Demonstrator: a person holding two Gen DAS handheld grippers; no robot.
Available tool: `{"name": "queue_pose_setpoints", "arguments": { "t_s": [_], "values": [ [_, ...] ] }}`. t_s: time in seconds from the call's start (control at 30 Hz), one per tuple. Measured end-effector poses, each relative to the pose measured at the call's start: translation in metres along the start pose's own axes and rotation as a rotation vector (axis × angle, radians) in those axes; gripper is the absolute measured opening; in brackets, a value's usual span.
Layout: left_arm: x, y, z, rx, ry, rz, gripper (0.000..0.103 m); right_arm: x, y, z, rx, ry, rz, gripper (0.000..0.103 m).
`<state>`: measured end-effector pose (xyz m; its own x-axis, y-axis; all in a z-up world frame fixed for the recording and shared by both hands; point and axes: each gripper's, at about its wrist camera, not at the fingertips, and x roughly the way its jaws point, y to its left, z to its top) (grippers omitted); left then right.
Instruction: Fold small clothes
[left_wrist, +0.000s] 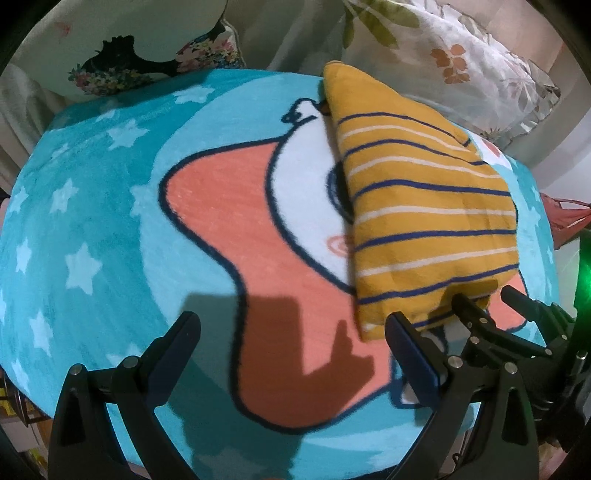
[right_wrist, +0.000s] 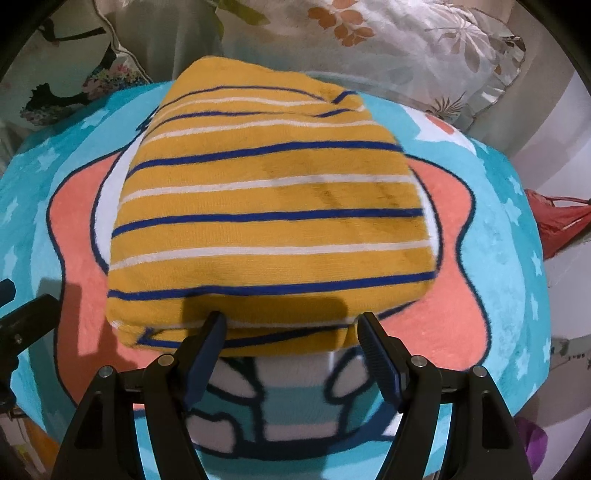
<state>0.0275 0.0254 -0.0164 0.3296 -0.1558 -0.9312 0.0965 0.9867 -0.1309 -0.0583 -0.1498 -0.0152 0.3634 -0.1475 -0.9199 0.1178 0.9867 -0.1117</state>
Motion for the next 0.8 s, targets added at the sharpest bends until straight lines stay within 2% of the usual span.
{"name": "queue_pose_setpoints", "arguments": {
  "t_s": [0.27, 0.43, 0.8],
  "values": [
    [-0.008, -0.051, -0.021, -0.005, -0.023, -0.064, 0.100, -0.008, -0.054, -0.015, 0.019, -0.031, 0.001, 0.078],
    [-0.017, -0.082, -0.032, 0.007, -0.045, -0.070, 0.100, -0.016, -0.075, -0.024, -0.001, -0.067, 0.004, 0.078],
    [-0.040, -0.099, -0.041, -0.043, -0.138, -0.101, 0.100, -0.031, -0.095, -0.026, -0.048, -0.159, -0.003, 0.078]
  ]
}}
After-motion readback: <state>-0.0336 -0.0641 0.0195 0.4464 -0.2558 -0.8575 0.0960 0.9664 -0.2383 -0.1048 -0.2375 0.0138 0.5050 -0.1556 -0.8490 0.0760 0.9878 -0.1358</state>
